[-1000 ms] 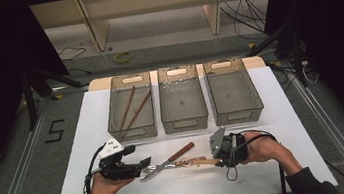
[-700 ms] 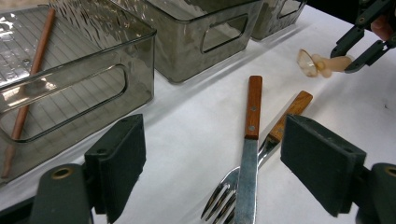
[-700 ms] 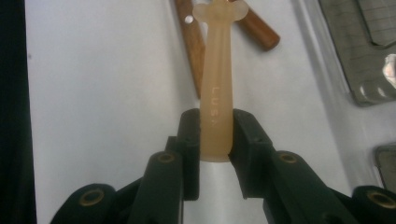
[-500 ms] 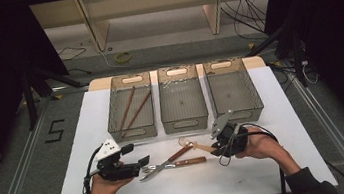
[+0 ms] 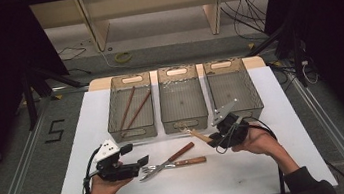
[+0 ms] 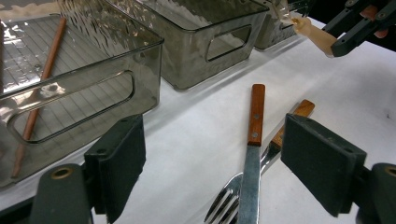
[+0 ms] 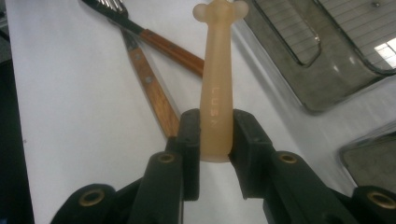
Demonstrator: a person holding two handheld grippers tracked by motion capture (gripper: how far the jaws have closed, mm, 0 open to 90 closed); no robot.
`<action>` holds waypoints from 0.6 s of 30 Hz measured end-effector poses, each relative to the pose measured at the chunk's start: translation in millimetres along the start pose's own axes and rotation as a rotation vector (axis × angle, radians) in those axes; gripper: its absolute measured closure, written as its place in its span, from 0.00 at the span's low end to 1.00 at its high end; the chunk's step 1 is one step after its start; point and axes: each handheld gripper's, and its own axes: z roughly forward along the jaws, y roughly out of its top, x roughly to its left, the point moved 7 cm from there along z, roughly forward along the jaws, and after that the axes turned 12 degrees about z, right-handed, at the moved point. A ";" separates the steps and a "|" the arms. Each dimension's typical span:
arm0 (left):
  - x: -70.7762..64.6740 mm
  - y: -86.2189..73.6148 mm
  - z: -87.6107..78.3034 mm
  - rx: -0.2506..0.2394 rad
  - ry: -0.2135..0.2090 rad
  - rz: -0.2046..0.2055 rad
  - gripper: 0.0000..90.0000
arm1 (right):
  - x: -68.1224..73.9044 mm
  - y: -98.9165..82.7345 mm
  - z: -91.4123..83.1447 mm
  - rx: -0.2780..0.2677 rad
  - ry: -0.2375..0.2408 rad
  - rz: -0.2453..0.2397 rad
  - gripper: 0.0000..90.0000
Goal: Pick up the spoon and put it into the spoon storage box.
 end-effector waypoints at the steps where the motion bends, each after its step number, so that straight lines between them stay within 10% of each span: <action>1: 0.2 -0.1 -0.3 0.000 -0.001 0.000 0.24 | -0.3 0.8 -0.2 -0.002 0.000 0.006 0.83; 18: 1.9 -2.0 -2.4 -0.003 0.007 -0.008 0.24 | -18.7 37.1 -2.2 -0.087 -0.020 0.105 0.83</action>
